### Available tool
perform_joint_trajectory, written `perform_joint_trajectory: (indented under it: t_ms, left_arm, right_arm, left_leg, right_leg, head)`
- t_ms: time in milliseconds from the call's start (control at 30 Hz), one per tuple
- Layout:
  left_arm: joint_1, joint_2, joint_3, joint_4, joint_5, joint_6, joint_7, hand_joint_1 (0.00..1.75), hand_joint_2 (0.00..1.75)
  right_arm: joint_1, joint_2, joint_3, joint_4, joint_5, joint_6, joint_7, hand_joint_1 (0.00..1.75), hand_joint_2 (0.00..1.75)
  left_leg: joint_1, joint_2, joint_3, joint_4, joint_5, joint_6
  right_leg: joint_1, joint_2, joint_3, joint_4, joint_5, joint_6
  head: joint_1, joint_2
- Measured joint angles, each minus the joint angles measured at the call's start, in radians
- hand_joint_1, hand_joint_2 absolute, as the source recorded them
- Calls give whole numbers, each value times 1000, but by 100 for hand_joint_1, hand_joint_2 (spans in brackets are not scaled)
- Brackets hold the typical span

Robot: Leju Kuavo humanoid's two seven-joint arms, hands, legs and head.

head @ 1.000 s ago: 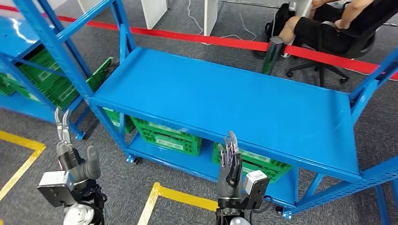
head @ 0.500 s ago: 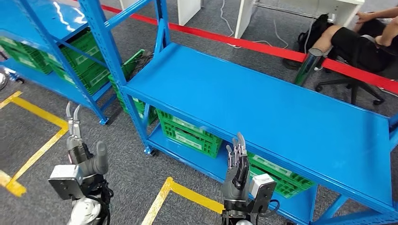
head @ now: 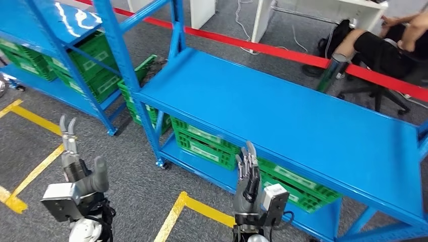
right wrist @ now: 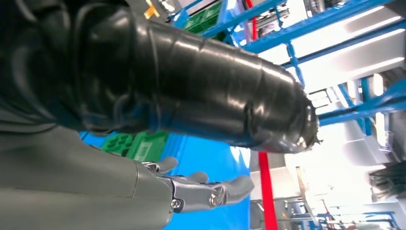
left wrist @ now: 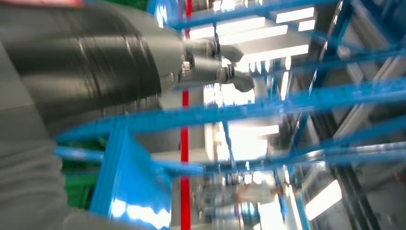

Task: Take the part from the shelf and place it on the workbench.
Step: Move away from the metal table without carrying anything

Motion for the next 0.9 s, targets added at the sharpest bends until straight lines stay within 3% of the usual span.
perform_joint_trajectory:
  t_ms: [100,133,200,300,533,900]
  left_arm:
    - [0,-2,1,1,0,1,0,0,0]
    - [0,-2,1,1,0,3,0,0,0]
    - [0,-2,2,1,-2,10,-1,0,0]
    - [0,-2,2,1,-7,20,-2,0,0]
    - [1,-2,2,1,-9,28,-2,0,0]
    - [1,-2,2,1,-9,30,-2,0,0]
  right_arm:
    - [0,-1,0,0,0,0,0,0,0]
    - [-1,-1,0,0,0,0,0,0,0]
    - [-1,-1,0,0,0,0,1,0,0]
    - [-1,-1,0,0,0,1,3,0,0]
    - [-1,0,0,0,0,1,5,0,0]
    - [-1,0,0,0,0,1,7,0,0]
  left_leg:
    - [-1,-4,-1,0,1,4]
    - [-3,-5,-1,0,1,7]
    - [-6,-5,-1,0,0,12]
    - [-9,-5,-2,0,0,18]
    - [-11,-4,-3,1,1,22]
    - [-9,-4,-1,-2,2,21]
  right_leg:
    - [1,0,-3,-5,0,-36]
    - [1,0,-3,-7,3,-45]
    - [1,0,-2,-10,8,-51]
    - [-1,0,4,-15,15,-38]
    - [-6,0,17,-23,21,15]
    - [-4,0,14,-18,19,20]
  head:
    - [20,0]
    - [27,0]
    - [38,0]
    - [50,0]
    - [57,0]
    - [52,0]
